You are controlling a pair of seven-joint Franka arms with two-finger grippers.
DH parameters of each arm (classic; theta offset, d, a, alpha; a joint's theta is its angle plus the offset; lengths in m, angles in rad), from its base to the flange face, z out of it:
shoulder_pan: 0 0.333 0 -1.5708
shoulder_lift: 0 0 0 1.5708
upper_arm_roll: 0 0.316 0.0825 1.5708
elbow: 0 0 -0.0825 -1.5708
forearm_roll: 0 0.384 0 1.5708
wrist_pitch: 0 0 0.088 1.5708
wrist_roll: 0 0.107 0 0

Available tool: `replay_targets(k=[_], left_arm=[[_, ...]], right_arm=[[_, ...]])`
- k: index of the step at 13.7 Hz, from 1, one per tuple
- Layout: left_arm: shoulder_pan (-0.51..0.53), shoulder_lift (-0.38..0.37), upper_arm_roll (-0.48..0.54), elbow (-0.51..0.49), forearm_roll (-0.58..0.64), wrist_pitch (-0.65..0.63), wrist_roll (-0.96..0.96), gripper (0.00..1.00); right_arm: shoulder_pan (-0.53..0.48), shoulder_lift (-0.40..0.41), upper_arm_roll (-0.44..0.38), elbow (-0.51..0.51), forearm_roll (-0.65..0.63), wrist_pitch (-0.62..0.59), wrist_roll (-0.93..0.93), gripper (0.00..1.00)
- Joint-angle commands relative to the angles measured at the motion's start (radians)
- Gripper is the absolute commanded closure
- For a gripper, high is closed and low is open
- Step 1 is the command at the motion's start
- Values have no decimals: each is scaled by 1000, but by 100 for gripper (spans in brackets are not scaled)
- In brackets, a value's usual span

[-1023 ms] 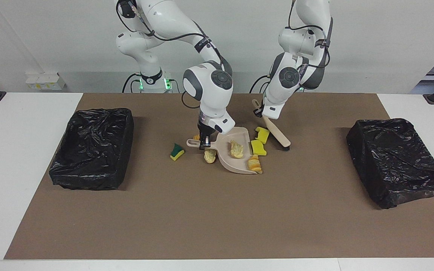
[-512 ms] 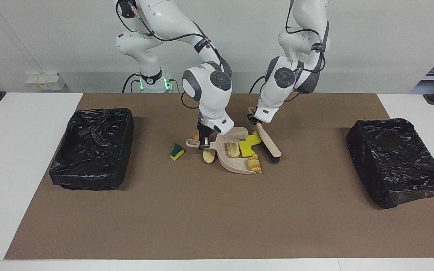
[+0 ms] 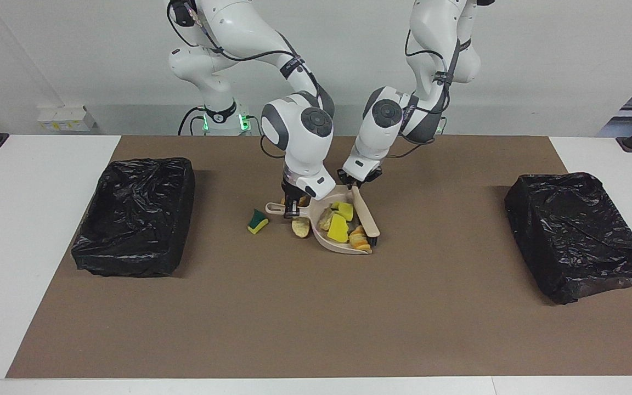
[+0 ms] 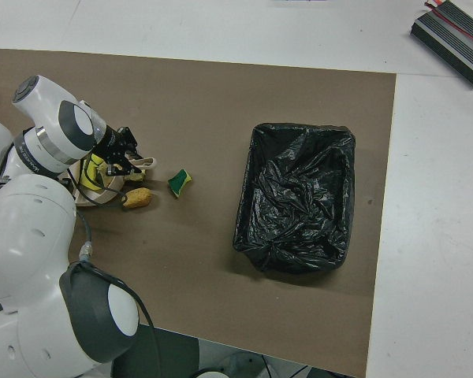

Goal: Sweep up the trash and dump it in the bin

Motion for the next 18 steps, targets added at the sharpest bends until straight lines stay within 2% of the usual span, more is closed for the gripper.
replay_targets(k=[1, 4, 6, 11, 13, 15, 18], left_arm=[[-47, 11, 12, 34, -15, -31, 14, 100], [-41, -33, 12, 59, -15, -167, 20, 100], [-35, -36, 14, 85, -5, -244, 8, 100], [-12, -111, 22, 77, 24, -412, -27, 100], [-25, -143, 17, 38, 80, -422, -72, 100], [-57, -199, 12, -48, 81, -401, -82, 100], [-119, -278, 11, -172, 80, -292, -98, 100]], right_arm=[[-26, -29, 5, -28, 17, -22, -51, 100], [-43, -44, 5, -28, 20, -24, -84, 100], [-49, -52, 6, -25, 20, -34, -89, 100], [-76, -67, 5, -12, 48, -30, -107, 100], [-90, -78, 5, -12, 69, -27, -109, 100], [-122, -93, 5, -8, 71, -19, -124, 100], [-190, -107, 5, 35, 123, -33, -248, 100]])
